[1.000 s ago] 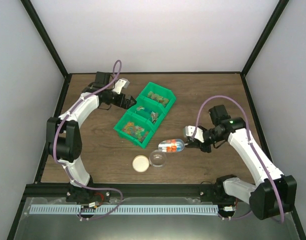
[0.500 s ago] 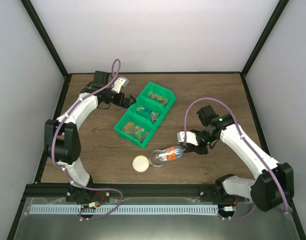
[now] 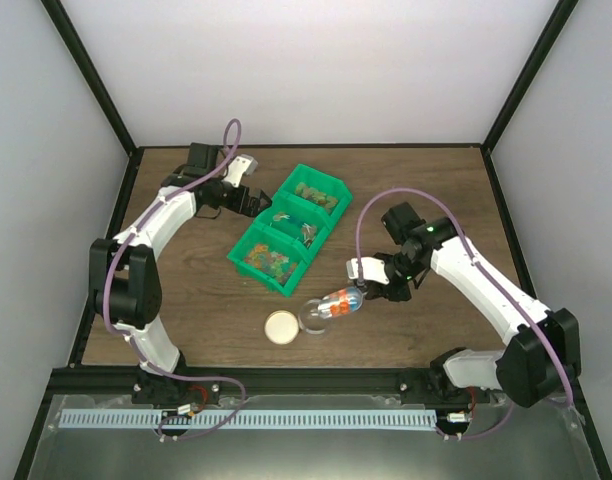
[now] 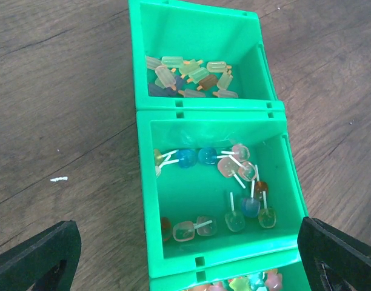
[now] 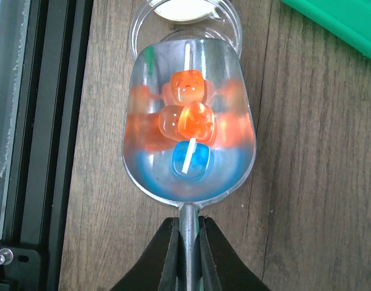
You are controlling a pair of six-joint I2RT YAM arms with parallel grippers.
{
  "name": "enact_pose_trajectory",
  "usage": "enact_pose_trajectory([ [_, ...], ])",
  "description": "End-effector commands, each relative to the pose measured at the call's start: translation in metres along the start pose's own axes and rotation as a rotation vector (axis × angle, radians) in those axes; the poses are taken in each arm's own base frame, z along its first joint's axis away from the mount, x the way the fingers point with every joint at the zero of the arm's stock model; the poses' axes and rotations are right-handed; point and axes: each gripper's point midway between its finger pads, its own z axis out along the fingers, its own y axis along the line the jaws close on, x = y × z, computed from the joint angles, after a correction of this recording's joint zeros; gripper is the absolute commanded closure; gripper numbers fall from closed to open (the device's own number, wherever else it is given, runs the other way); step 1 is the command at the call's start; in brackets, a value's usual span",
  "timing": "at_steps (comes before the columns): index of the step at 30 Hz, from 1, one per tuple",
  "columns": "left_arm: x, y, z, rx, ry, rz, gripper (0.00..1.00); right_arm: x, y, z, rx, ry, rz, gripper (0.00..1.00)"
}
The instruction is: Pack the candies
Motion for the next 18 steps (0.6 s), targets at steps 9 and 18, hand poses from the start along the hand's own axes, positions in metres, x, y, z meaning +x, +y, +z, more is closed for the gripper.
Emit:
enact_pose_trajectory([
  [9,-0.0025,0.0031,-0.0057,-0.011,-0.027,-0.015,0.00,-0.0122,-0.0057,-0.0079,0.005,0.078,-0.045,0.99],
  [18,-0.0036,0.0026,-0.0064,-0.003,-0.038,-0.030,0.00,-0.0134,-0.0093,-0.0109,0.006,0.096,-0.025,0.99],
])
